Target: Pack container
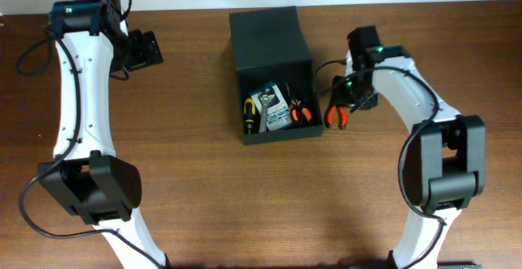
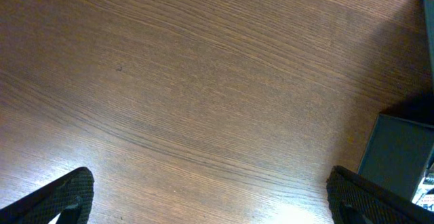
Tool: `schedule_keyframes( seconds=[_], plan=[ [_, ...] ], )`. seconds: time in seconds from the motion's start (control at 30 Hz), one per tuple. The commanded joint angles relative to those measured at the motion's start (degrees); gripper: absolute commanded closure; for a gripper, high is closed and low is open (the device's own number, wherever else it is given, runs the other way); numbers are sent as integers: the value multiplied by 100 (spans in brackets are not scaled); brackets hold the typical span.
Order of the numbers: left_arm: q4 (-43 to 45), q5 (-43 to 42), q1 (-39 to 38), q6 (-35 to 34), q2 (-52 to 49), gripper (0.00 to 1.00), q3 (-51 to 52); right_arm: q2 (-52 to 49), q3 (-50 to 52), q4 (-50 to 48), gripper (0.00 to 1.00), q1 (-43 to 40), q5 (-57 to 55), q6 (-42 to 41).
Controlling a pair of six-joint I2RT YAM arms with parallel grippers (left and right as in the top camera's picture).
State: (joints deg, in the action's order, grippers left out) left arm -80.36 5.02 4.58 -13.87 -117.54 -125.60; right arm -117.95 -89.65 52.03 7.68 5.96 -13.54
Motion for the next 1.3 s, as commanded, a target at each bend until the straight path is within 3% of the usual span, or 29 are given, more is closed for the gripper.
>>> schedule_keyframes(
  seconds=[0.0, 0.53, 0.83, 0.87, 0.93, 1.0, 1.27],
  plan=[
    [13, 83, 9, 68, 0, 1, -94, -24, 380, -376, 53, 94, 92, -28],
    [13, 83, 9, 68, 0, 1, -94, -151, 964, -1161, 55, 94, -236, -415],
    [13, 83, 9, 68, 0, 1, -94, -487, 964, -1180, 70, 94, -409, -413],
    [13, 81, 9, 68, 0, 1, -94, -492, 964, -1182, 69, 94, -413, -411],
    [13, 83, 9, 68, 0, 1, -94, -494, 962, -1204, 55, 94, -570, -411],
    [13, 81, 9, 68, 0, 1, -94, -494, 962, -1263, 48, 90, -688, -387],
    [13, 81, 9, 68, 0, 1, -94, -505, 962, -1574, 48, 94, -688, -391]
  ],
)
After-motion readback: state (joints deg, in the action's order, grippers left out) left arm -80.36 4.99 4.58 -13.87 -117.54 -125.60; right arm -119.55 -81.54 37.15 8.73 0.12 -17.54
